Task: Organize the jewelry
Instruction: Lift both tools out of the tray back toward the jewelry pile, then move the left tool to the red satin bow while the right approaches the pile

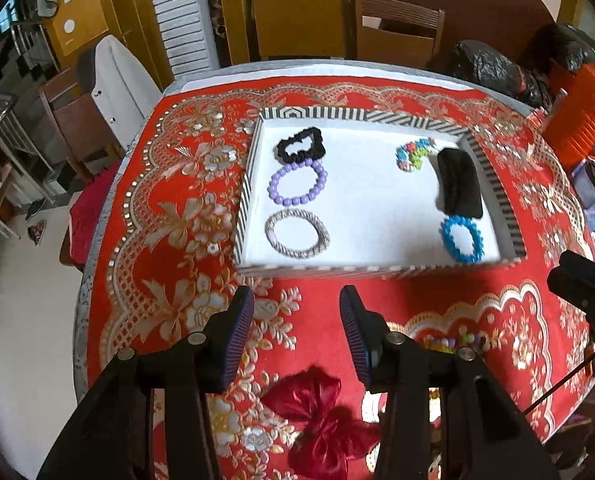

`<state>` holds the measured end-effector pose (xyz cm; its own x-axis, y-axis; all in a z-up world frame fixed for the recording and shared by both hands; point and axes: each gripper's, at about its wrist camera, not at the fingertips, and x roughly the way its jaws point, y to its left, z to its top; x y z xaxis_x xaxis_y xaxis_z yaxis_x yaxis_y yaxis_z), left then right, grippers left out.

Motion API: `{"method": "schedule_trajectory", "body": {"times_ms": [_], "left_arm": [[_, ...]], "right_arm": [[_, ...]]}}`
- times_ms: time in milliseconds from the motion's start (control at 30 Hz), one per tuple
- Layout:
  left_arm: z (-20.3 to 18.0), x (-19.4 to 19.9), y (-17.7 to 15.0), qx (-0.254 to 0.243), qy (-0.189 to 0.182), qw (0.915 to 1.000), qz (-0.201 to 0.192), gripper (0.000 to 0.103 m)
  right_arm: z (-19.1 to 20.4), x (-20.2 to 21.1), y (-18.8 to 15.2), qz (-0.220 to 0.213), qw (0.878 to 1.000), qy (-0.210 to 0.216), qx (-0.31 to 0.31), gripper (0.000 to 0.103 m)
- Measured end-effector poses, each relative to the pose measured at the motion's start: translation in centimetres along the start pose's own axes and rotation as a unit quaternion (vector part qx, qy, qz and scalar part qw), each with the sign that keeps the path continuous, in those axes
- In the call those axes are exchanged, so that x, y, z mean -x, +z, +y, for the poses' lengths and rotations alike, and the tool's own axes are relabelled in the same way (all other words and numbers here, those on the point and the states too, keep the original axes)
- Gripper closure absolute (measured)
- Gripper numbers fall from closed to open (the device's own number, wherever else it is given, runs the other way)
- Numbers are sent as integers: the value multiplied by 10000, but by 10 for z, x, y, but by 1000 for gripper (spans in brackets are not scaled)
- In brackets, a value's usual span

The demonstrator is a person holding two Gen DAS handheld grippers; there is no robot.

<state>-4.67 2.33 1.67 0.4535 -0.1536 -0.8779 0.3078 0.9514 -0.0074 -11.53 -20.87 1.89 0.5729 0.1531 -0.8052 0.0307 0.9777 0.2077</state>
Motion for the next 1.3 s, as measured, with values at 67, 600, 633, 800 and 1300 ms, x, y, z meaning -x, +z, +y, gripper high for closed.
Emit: {"method": "schedule_trajectory", "body": {"times_ms": [67,600,633,800,1300], "left_arm": [[0,2,-5,-18,-14,10000,4,73],[-4,10,-38,-188,-112,9997,55,73],[-3,10,-40,-187,-111,9997,53,73],[1,10,-44,-157,-159,9997,86,73],[20,8,-64,94,-467,9980,420,73]], "right_arm": [[0,4,-8,12,10000,-10,-43,50],[6,22,-50,51,9997,-86,-212,49],[6,24,-52,41,9997,-76,-234,49],[8,32,-57,34,9996,-97,-247,48],[2,36,-85,185,9994,-158,-249,46]]}}
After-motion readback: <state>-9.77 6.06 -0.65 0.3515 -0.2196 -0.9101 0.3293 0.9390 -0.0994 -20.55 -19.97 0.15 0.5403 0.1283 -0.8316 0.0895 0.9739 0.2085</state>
